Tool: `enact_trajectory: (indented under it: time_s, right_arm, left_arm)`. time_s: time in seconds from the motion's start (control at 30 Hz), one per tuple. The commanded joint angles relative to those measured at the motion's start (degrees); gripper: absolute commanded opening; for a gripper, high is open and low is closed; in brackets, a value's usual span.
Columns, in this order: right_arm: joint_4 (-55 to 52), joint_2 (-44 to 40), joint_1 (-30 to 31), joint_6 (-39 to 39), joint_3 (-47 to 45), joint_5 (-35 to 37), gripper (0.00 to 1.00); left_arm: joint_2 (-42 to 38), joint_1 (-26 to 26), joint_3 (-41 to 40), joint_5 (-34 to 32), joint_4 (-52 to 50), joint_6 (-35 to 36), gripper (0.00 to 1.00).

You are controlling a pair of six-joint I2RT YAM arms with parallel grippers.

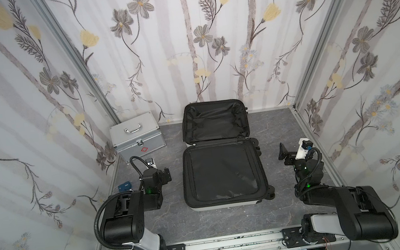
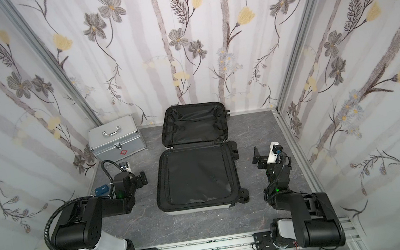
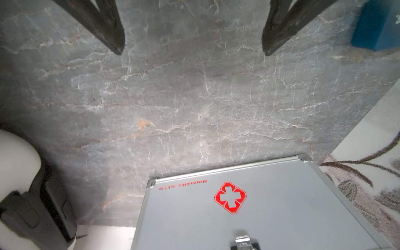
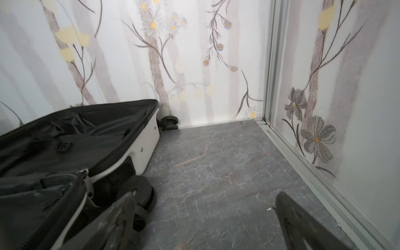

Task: Open the suitcase zippers
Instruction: Reset both arms

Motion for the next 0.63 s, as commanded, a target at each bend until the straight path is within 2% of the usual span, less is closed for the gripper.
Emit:
enact_trajectory:
  time_s: [0.0,0.03,0.07,0.1,0.2,0.3,0.6]
  right_arm:
    - [3.43,-0.64,-0.25,-1.76,1.94,-1.51,1.00]
    - [6.94,1.56,-0.25,-1.32,2.09,-1.85,1.00]
    - [4.31,1.53,-0.33,-1.21,3.72,-2.19,1.00]
    - [-2.67,0.06,-0.21,-1.87,5.52,-1.97,1.00]
    - [3.41,1.65,-0.24,-1.48,4.00,-1.91,1.00]
    - [-0.07,0.77,-0.25,-1.56,4.91,-1.78,1.00]
    - [2.51,1.30,-0.25,-1.56,4.13,-1.77,1.00]
  left_arm:
    - [0.52,0.29,0.13,2.07,6.96,-1.47,1.00]
    - [-0.29,0.27,0.45,2.35,4.73,-1.58,1.00]
    - [0.26,0.21,0.28,1.97,6.18,-1.50,1.00]
    - [0.06,-0.10,0.45,1.47,5.49,-1.27,1.00]
    - [-0.19,-0.26,0.47,1.45,5.01,-1.33,1.00]
    - [-0.11,-0.26,0.47,1.44,5.29,-1.26,1.00]
    - [0.00,-0.24,0.48,1.43,5.75,-1.26,1.00]
